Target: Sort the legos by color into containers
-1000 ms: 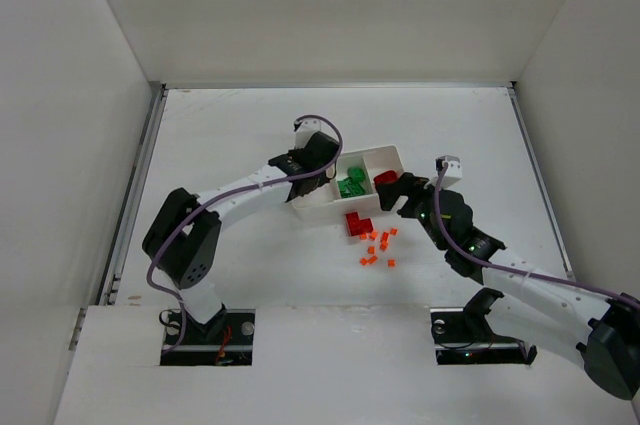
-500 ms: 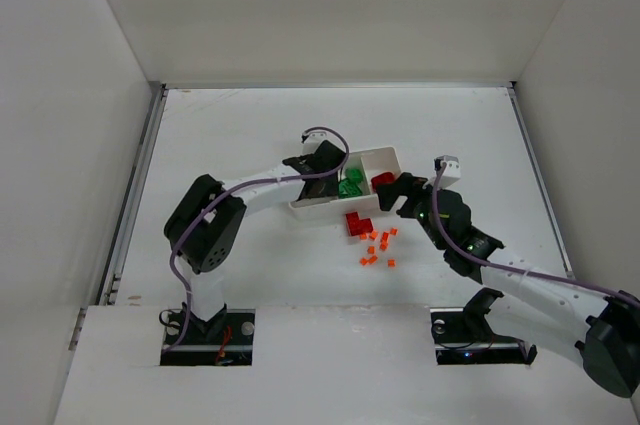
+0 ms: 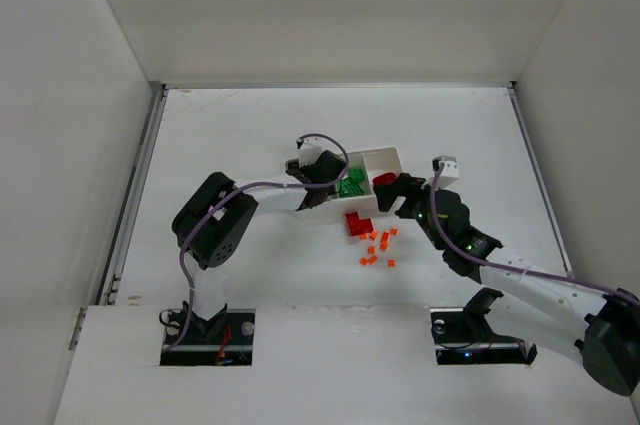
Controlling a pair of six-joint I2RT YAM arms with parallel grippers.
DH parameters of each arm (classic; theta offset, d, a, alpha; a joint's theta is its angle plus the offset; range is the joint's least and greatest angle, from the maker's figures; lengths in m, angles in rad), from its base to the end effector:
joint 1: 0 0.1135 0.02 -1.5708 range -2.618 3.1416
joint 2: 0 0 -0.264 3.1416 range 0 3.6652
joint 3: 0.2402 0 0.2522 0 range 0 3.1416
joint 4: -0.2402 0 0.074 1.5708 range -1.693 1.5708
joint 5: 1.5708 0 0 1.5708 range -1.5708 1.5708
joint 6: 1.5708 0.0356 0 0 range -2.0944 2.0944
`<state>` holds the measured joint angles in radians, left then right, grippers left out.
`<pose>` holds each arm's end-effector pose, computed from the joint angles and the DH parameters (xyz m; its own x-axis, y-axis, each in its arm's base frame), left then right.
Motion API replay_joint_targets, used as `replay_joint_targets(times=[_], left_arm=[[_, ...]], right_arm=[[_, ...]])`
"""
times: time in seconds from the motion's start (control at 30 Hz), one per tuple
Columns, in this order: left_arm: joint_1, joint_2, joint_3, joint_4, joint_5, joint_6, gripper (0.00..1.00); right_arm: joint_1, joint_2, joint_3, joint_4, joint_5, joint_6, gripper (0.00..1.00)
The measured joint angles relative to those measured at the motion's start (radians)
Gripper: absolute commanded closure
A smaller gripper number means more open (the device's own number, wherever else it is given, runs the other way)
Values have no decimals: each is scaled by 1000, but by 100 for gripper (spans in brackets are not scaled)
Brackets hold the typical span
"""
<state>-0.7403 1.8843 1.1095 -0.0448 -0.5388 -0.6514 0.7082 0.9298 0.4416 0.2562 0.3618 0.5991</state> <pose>0.3001 -0.2494 0.1597 -0.6234 -0.1354 -0.7701 -0.0723 0.9907 -0.1156 0.1685 0.1277 0.2385 -0.3397 0.4034 -0.8496 -0.1878 0.8560 0.4816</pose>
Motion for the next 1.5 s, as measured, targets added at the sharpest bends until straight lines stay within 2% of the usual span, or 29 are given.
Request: replay_joint_targets(times=[0.17,0.3,0.53,0.97,1.07,1.17,1.23,1.5], left_arm=[[-3,1,-27,64,-39,-2,75],[-5,1,-37,89,-48,1,87],[-10,-14,-39,84,-45,16,92],[-26,-202,-34,-3,-3,34,96],[-23,-203,-34,-20,7,36,89],[-16,-202,-29,-51,17,43,70],[-11,-193,-10,-77,28,41,62],[10,-142,16,-48,32,26,45]], right_arm=[[0,0,0,0,-2,0,10],[0,0,0,1,-3,0,10],[0,14,0,6,-3,0,10],[0,15,0,7,-3,0,10],[0,16,0,7,-3,0,10],[0,26,0,8,-4,0,10],[0,35,0,12,-3,0,10],[0,54,0,35,-12,-6,9]])
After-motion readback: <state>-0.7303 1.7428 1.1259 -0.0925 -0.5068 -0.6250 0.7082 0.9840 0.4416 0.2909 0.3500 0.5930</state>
